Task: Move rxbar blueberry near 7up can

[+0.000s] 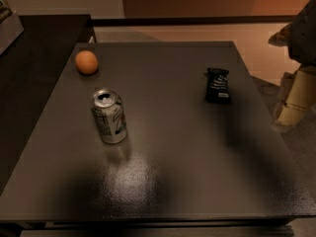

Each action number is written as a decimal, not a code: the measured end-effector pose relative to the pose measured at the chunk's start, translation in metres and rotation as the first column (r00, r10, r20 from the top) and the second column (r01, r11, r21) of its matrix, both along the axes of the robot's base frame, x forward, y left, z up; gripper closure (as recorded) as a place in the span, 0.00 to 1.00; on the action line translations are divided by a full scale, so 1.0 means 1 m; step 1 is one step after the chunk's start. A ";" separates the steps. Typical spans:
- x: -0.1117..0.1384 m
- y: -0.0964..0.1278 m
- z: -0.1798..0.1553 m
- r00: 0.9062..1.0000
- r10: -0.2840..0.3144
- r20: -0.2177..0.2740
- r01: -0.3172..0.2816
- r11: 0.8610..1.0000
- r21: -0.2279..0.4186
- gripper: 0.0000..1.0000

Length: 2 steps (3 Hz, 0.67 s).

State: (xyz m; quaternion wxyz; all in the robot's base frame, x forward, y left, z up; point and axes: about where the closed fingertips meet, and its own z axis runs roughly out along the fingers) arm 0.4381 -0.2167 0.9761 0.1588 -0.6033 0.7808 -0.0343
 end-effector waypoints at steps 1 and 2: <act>0.000 0.000 0.000 1.000 0.000 0.000 0.000 1.000 0.000 0.00; 0.008 0.001 -0.004 1.000 -0.017 -0.015 0.017 1.000 0.000 0.00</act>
Offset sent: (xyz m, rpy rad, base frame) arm 0.0176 -0.0004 -0.0145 -0.0012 0.0594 -0.0409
